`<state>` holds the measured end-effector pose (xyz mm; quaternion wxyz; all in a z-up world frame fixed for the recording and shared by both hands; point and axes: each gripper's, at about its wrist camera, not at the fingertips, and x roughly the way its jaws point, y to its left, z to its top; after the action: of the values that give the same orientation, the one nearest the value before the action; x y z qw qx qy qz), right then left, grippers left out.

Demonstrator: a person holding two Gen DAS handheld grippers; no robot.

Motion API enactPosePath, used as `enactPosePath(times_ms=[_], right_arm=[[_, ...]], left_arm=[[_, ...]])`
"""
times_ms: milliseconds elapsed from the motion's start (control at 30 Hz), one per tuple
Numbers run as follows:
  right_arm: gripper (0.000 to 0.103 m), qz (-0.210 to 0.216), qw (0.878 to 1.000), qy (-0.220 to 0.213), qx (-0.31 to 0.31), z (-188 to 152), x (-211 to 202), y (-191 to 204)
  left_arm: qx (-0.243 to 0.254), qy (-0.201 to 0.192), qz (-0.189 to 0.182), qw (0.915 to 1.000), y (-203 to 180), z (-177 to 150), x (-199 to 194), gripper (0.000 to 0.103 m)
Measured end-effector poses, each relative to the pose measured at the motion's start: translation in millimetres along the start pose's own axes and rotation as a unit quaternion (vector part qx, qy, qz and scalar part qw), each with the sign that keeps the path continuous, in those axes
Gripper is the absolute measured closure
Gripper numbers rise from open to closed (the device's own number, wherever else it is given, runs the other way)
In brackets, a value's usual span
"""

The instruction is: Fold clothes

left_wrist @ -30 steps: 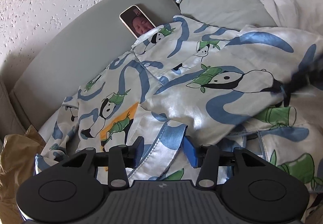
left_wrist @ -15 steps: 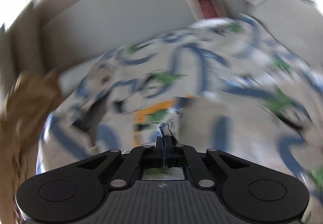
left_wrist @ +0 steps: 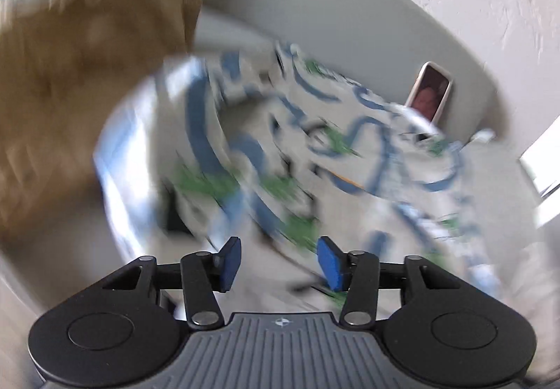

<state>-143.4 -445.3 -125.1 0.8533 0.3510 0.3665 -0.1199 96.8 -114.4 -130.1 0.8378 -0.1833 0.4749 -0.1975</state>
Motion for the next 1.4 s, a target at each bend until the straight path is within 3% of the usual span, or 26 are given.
enactPosePath(times_ms=[67, 100, 167, 367, 567, 600, 667, 767, 800, 833, 967, 1167, 1200, 1300, 1400], right_arm=[[0.082, 0.016, 1.0, -0.003, 0.014, -1, -4, -1], [0.082, 0.02, 1.0, -0.005, 0.02, -1, -6, -1], [0.082, 0.025, 0.999, -0.011, 0.028, -1, -9, -1], [0.079, 0.035, 0.999, -0.019, 0.034, -3, -14, -2], [0.079, 0.024, 0.996, -0.03, 0.085, -1, -15, -20], [0.079, 0.016, 0.995, -0.034, 0.097, -1, -16, -24], [0.079, 0.003, 0.992, -0.04, 0.123, -1, -19, -30], [0.072, 0.007, 0.978, -0.04, 0.202, -4, -25, -44], [0.059, 0.005, 0.971, -0.042, 0.236, -6, -27, -50], [0.054, -0.001, 0.963, -0.045, 0.266, -9, -29, -54], [0.055, -0.03, 0.952, -0.065, 0.297, -16, -37, -56], [0.06, -0.057, 0.942, -0.098, 0.315, -9, -27, -69], [0.064, -0.061, 0.942, -0.101, 0.315, -7, -25, -72], [0.1, -0.074, 0.944, -0.113, 0.3, -3, -26, -73], [0.1, -0.071, 0.946, -0.123, 0.293, -3, -35, -73]], left_arm=[[-0.076, 0.006, -0.02, 0.9969, 7, -6, 7, 0.066], [-0.101, 0.003, -0.018, 0.9947, 9, -8, 11, 0.067], [-0.134, -0.004, -0.008, 0.991, 12, -9, 17, 0.08], [-0.195, -0.016, 0.005, 0.9807, 16, -3, 25, 0.08], [-0.208, -0.024, 0.015, 0.9776, 19, 3, 30, 0.075], [-0.207, -0.025, 0.017, 0.9779, 20, 3, 31, 0.078], [-0.204, -0.025, 0.021, 0.9784, 20, 2, 31, 0.095], [-0.2, -0.027, 0.026, 0.979, 21, 2, 32, 0.101], [-0.199, -0.027, 0.028, 0.9792, 21, 2, 32, 0.101], [-0.197, -0.028, 0.028, 0.9795, 21, 2, 32, 0.102], [-0.192, -0.034, 0.025, 0.9804, 20, 1, 25, 0.102], [-0.188, -0.04, 0.01, 0.9812, 17, -2, 8, 0.102], [-0.19, -0.042, 0.008, 0.9809, 17, -3, 4, 0.102], [-0.191, -0.051, 0.004, 0.9802, 20, -6, -13, 0.102], [-0.184, -0.056, 0.007, 0.9813, 24, -14, -32, 0.102]])
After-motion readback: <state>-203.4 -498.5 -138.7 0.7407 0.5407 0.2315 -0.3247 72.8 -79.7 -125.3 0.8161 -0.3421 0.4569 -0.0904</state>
